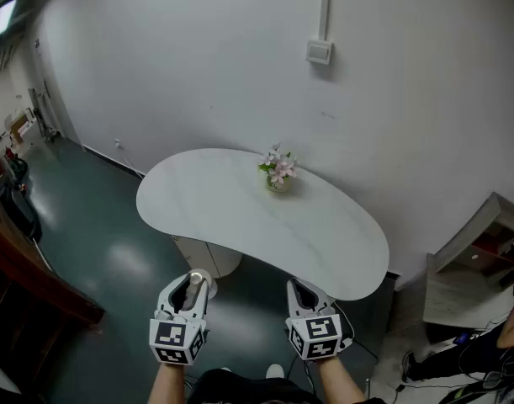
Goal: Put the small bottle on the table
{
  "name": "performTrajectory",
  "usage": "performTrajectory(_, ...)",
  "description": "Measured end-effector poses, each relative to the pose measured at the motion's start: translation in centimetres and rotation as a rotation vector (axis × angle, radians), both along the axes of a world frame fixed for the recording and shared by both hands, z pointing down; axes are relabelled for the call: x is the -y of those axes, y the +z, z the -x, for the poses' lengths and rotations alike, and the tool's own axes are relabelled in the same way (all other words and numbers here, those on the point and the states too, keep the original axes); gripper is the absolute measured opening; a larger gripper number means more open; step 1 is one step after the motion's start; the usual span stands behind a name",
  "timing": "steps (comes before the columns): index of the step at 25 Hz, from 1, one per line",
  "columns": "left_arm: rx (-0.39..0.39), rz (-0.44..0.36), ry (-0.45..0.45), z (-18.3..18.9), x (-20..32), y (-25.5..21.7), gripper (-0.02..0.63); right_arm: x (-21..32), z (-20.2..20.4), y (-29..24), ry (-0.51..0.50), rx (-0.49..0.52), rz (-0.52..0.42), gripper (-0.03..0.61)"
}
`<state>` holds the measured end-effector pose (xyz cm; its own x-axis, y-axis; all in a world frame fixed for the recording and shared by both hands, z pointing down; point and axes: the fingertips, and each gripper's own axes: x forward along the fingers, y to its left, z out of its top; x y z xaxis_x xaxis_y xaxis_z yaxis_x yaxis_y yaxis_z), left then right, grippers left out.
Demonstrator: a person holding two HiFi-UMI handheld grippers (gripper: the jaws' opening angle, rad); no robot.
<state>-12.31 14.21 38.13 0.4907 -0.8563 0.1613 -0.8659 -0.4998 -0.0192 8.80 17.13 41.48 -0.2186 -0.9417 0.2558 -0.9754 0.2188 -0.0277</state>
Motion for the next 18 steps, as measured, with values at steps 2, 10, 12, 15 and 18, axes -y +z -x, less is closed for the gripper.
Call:
performTrajectory(2, -0.002, -0.002, 0.001, -0.3, 0.2, -0.1, 0.129, 0.3, -0.2, 0.0, -0.003, -0.002, -0.001, 0.067)
performTrajectory(10, -0.008, -0.001, -0.013, -0.3, 0.3, -0.2, 0.129, 0.5, -0.6, 0.1, -0.005, -0.006, 0.003, 0.067)
performTrajectory(12, -0.002, -0.001, -0.012, -0.4, 0.3, -0.1, 0.129, 0.5, -0.8, 0.1, 0.002, -0.007, 0.0, 0.067)
performTrajectory(15, 0.006, 0.003, -0.016, -0.7, 0.1, 0.0, 0.129, 0.3, -0.9, 0.0, -0.009, -0.023, -0.009, 0.067)
performTrajectory(18, 0.009, 0.002, -0.023, -1.1, 0.0, -0.1, 0.129, 0.1, -1.4, 0.0, -0.02, -0.035, -0.01, 0.067)
